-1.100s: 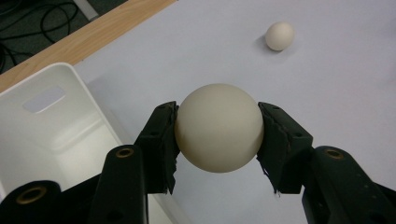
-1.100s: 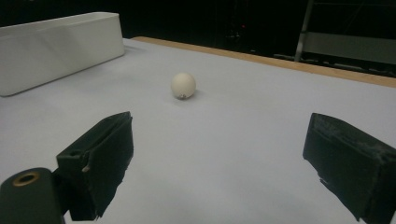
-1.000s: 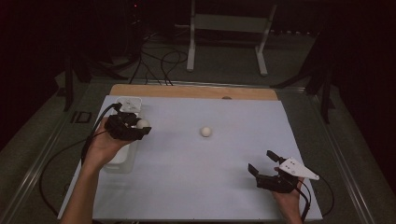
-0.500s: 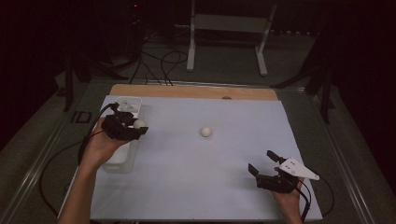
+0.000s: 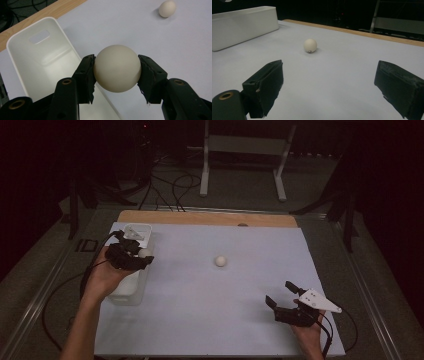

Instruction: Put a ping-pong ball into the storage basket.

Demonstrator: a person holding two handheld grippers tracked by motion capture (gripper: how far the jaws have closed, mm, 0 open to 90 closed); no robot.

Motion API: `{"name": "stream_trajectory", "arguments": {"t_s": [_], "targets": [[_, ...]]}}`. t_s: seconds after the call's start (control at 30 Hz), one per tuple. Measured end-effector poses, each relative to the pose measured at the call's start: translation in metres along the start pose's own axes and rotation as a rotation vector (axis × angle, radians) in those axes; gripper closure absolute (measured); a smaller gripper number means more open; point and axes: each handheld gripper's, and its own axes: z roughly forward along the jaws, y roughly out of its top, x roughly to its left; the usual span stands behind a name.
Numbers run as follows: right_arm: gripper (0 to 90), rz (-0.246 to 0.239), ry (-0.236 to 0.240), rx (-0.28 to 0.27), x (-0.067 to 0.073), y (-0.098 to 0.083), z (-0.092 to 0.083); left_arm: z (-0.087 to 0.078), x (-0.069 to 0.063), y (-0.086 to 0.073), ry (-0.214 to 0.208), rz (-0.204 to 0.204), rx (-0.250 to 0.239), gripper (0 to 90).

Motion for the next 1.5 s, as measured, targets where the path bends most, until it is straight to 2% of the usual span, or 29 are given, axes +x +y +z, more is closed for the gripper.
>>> {"name": "stream_trajectory", "arguments": {"t_s": [0.3,0.6,0.93,1.5], "targets": [[8.4,0.0,0.002,0.002,0.0,0.0,0.0,0.0,0.005,-0.003,0.005,-0.008,0.023,51.0],[8.4,0.0,-0.002,-0.001,0.0,0.0,0.0,0.003,0.011,-0.007,-0.01,-0.028,0.061,51.0],[8.4,0.002,-0.003,-0.001,0.0,0.0,-0.001,0.001,0.017,-0.01,-0.009,-0.059,0.073,51.0],[8.4,0.002,-0.005,-0.003,0.0,0.001,-0.002,-0.004,0.029,-0.016,0.011,-0.081,0.084,50.9]]}}
